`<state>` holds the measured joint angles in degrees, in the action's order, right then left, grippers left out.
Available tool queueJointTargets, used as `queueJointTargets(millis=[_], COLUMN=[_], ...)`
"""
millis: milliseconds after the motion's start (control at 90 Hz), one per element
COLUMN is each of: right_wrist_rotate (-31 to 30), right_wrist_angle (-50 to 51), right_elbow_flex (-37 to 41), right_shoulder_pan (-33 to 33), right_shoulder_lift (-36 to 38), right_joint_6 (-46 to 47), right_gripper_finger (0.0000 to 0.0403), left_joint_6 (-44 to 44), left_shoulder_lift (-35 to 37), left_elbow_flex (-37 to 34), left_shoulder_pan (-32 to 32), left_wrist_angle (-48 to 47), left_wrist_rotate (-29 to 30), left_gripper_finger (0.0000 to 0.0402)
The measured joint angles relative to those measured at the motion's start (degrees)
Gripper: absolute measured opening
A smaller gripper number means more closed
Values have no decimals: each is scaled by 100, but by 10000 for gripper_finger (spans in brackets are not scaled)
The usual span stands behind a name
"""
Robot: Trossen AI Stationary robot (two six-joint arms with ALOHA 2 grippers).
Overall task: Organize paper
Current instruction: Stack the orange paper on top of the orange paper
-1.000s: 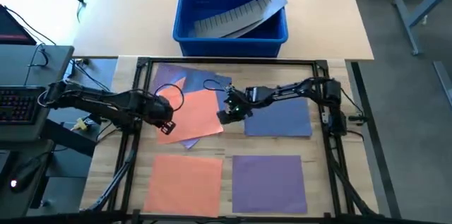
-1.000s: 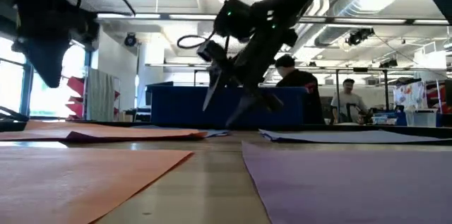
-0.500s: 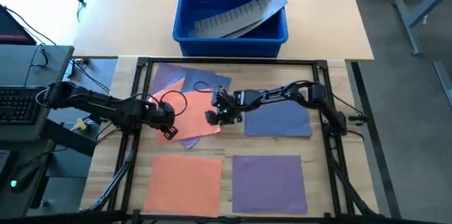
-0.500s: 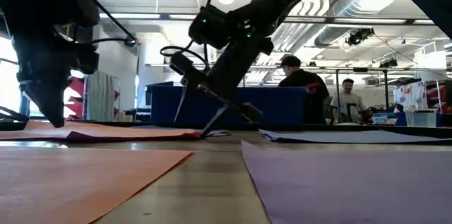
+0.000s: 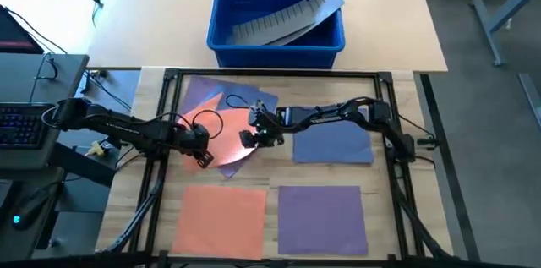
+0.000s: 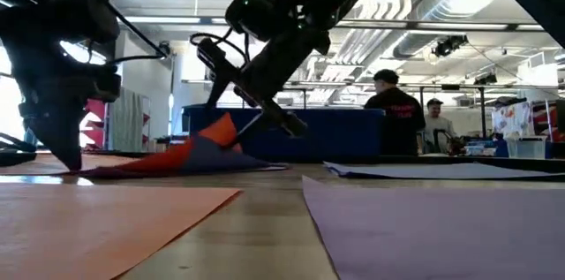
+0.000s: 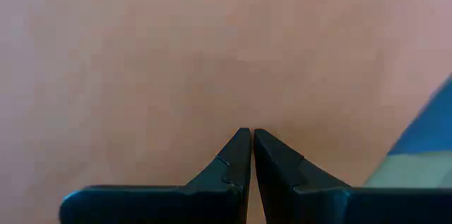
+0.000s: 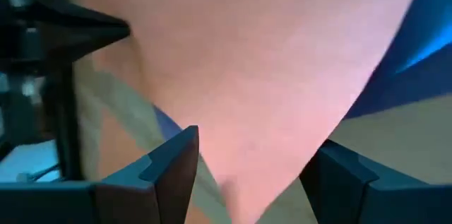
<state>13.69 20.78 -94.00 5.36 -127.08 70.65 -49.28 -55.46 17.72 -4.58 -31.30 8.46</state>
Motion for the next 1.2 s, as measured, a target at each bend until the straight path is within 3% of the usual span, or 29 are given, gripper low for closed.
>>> queueJointTargets(millis=[367,822,1056,1200], right_wrist_rotate=[-12,-188,-15,-182], right_wrist_angle=[1320,1359,460,1046], right_elbow_flex=[-527,-649,-650,-647], right_shoulder_pan=[-16,26,35,106], right_shoulder_lift=[1,-171,-347,-348], right_joint_6=[-500,-571,-912,-231], right_gripper_finger=[210,210,210,210], left_joint_6=[-2,0,32,44], left_shoulder_lift=[-4,-4,-4,-4], left_elbow_flex=[-11,-11,-9,-9], left_shoulder_pan=[0,-2,-2,-2], left_wrist_angle=[163,161,161,161], left_wrist_rotate=[-43,-4,-2,1], left_gripper_finger=[0,0,0,0])
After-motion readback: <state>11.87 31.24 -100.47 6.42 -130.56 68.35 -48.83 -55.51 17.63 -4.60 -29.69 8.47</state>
